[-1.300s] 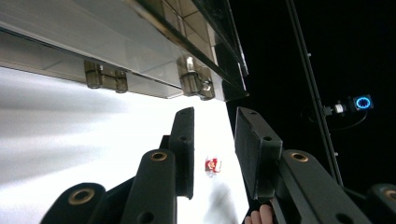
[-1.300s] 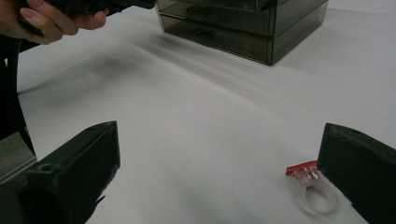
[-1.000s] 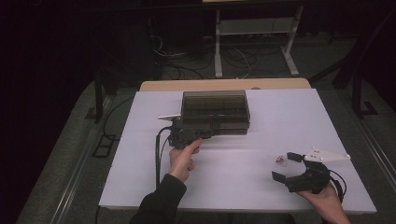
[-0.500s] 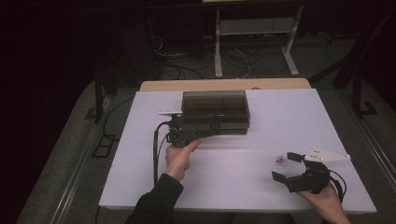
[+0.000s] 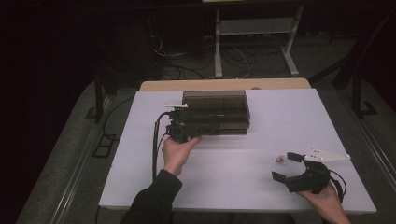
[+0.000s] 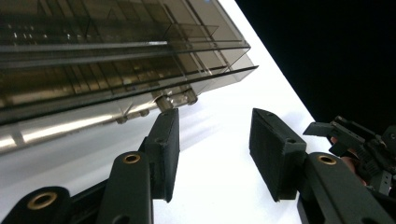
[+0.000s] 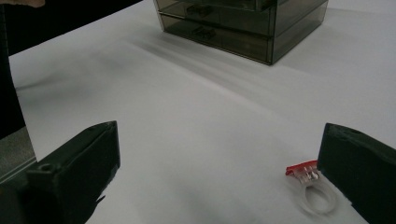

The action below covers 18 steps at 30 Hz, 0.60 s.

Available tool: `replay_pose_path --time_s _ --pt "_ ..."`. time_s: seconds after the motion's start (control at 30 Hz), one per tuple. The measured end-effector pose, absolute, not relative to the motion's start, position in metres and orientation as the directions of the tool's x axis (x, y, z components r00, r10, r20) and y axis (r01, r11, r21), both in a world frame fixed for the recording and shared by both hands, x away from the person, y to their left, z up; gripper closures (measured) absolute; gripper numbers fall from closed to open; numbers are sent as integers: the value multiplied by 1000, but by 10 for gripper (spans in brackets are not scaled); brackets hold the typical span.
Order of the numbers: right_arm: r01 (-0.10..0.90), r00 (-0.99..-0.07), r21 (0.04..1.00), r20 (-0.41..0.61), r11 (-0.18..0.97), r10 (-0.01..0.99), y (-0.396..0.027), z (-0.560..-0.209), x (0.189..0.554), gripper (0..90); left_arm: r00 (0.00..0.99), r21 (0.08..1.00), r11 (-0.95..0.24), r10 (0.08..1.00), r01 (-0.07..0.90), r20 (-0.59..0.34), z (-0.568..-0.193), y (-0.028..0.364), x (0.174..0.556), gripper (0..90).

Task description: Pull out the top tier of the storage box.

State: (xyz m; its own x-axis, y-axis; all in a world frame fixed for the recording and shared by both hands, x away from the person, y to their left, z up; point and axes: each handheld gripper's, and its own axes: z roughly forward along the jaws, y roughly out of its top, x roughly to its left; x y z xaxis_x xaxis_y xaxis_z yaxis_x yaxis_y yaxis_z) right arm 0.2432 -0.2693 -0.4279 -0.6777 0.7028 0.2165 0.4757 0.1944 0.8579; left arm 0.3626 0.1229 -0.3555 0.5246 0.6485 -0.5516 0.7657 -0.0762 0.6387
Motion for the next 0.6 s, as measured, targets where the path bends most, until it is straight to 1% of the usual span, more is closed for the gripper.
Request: replay_pose_path --time_s 0.17,0.33,0.6 --pt "475 -678 858 216 195 703 -269 -428 243 0 554 654 -117 653 747 -517 -348 120 365 509" --pt "475 -678 858 216 194 702 -269 -428 243 0 597 679 -178 662 712 -453 -341 116 368 506" --pt "475 -679 858 216 196 701 -269 -428 243 0 675 735 -198 595 649 -436 -330 120 377 503"
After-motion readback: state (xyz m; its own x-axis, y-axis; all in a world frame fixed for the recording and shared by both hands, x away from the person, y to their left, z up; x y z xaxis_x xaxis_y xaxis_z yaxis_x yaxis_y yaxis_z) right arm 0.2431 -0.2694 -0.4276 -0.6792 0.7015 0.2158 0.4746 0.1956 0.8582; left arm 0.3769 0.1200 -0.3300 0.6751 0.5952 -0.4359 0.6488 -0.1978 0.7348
